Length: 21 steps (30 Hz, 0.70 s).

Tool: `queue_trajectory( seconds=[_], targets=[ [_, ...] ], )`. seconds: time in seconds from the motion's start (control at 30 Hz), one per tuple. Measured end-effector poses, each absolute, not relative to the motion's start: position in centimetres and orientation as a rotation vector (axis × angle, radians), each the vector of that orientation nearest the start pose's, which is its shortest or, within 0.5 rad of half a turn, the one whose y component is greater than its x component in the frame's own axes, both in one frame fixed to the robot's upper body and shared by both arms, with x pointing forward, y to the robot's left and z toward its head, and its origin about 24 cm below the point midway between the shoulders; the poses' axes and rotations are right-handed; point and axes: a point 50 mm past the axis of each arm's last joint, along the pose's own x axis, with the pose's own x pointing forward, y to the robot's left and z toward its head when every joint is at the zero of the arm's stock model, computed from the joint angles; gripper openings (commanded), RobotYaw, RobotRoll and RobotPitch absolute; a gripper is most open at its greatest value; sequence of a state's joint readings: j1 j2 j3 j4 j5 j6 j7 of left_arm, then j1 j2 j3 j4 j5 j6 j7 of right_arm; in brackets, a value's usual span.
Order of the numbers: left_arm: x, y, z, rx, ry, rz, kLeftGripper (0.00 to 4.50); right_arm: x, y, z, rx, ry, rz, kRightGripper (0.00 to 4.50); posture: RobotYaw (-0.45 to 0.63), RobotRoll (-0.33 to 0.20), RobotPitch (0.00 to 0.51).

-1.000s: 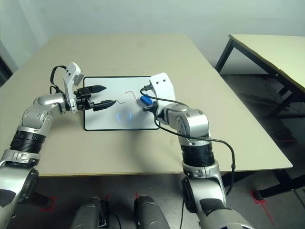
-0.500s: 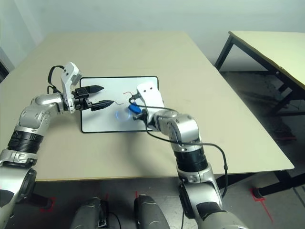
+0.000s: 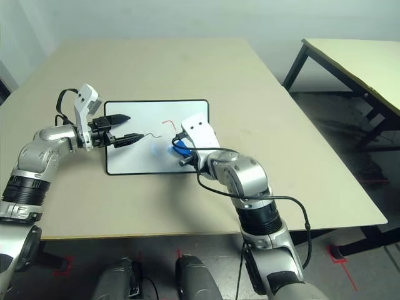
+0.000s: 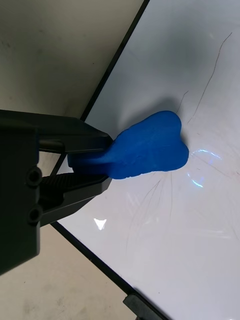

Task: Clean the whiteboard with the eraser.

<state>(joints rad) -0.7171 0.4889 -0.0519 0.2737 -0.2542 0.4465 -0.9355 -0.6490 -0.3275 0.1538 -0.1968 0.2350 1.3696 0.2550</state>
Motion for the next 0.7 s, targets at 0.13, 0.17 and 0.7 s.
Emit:
queue_trajectory(
  seconds=[0.13, 0.17, 0.7],
  targets=[
    [34.6, 16.7, 17.0, 0.215, 0.119, -0.941, 4.5, 32.7, -12.6, 15.9, -0.239, 0.538, 0.404, 0.53, -0.11, 0.0, 0.108],
    [34.6, 16.7, 17.0, 0.212, 0.119, -0.941, 4.5, 33.0, -12.7, 16.3, -0.237, 0.514, 0.398, 0.53, -0.1, 0.0, 0.111],
    [34.0, 16.6, 17.0, 0.202, 0.115, -0.934, 4.5, 31.2, -9.9, 16.2, -0.299, 0.521, 0.562, 0.53, -0.08, 0.0, 0.119]
  ],
)
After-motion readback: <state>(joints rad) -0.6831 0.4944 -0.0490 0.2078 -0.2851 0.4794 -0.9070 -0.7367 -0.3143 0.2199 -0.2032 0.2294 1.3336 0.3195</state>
